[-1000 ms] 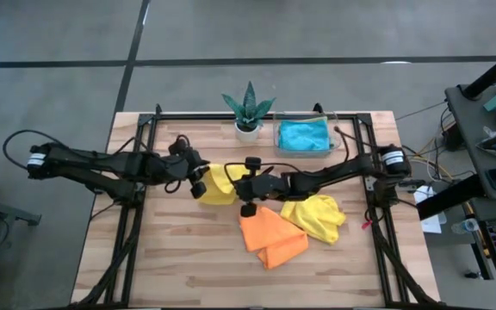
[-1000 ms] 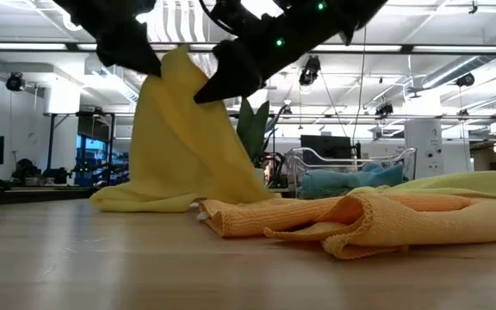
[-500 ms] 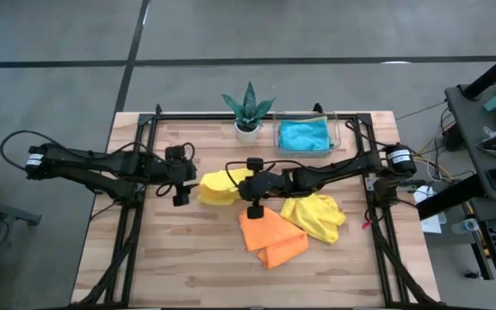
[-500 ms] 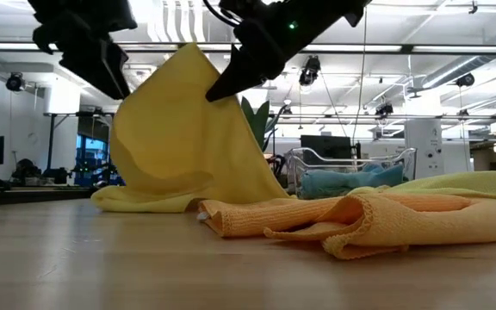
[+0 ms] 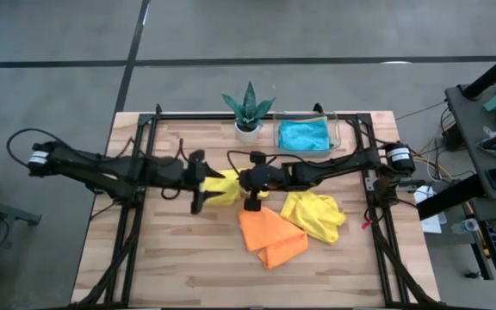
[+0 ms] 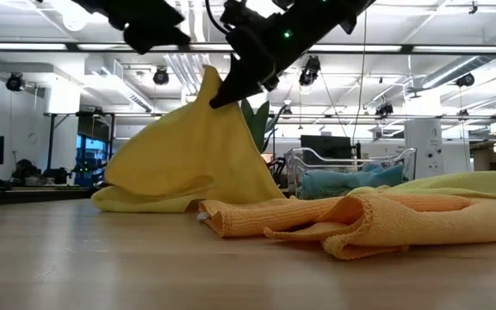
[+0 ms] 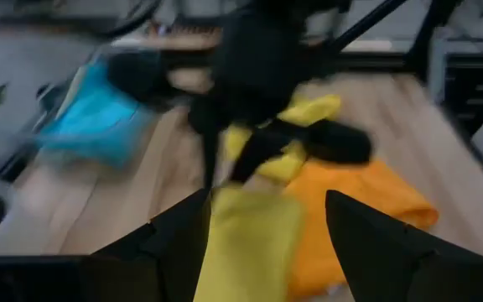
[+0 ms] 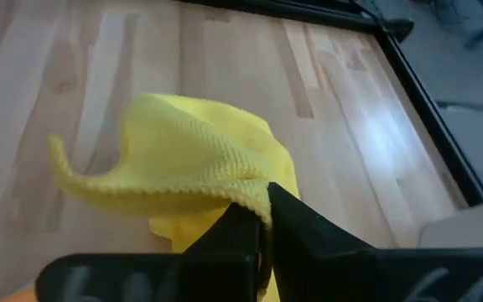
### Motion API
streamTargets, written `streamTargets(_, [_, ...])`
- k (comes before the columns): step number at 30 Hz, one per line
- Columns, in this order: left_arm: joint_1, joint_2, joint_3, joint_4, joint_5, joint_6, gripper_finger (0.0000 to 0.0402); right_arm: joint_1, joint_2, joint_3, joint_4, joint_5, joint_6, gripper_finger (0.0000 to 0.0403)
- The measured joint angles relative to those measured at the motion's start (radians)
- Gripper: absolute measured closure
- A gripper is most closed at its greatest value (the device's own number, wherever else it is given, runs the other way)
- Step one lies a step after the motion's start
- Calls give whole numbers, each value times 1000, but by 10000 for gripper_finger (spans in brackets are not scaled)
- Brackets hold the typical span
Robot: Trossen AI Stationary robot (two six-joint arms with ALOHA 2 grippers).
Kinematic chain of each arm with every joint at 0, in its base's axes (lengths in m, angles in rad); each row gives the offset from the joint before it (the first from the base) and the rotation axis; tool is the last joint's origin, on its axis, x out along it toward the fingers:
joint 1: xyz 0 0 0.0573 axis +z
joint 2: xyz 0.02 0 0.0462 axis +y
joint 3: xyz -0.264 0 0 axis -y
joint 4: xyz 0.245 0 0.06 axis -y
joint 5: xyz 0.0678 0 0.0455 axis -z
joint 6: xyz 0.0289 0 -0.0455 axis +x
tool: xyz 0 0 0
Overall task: Fold microfiber towels
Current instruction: Fold the left yellow microfiber towel
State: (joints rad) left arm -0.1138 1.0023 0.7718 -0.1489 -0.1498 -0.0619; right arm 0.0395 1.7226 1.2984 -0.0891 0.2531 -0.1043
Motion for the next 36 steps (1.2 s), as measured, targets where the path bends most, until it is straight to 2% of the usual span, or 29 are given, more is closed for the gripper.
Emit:
streamTargets(2, [-42, 36, -13, 63, -54, 19, 180, -10, 0, 0, -3, 0, 32, 394])
streamTargets(6, [-144, 123, -22, 85, -293, 17, 180, -20, 0, 0, -3, 1, 60, 394])
streamTargets(8, [-187, 170, -22, 104, -376, 17, 180, -20, 1, 0, -3, 0, 60, 394])
streamTargets(12, [-223, 249, -8, 146, -526, 21, 180, -20, 1, 0, -2, 0, 81, 394])
streamTargets(18, [-224, 365, -7, 212, -585, 20, 180, -21, 1, 0, 1, 0, 118, 394])
streamTargets(22, [-222, 423, -4, 271, -702, 16, 180, -20, 1, 0, 1, 0, 138, 394])
streamTargets(25, [-222, 454, -4, 323, -750, 40, 185, -20, 1, 0, 1, 0, 148, 394])
streamTargets(27, [-223, 465, -4, 330, -754, 70, 205, -20, 1, 0, 1, 0, 149, 394])
streamTargets(29, [-223, 465, -4, 326, -755, 76, 245, -21, 1, 0, 1, 0, 157, 394])
streamTargets(33, [-223, 458, -4, 326, -754, 74, 367, -20, 1, 0, 2, 0, 157, 394])
streamTargets(36, [-223, 448, -4, 330, -759, 71, 393, -21, 2, 0, 4, -1, 145, 393])
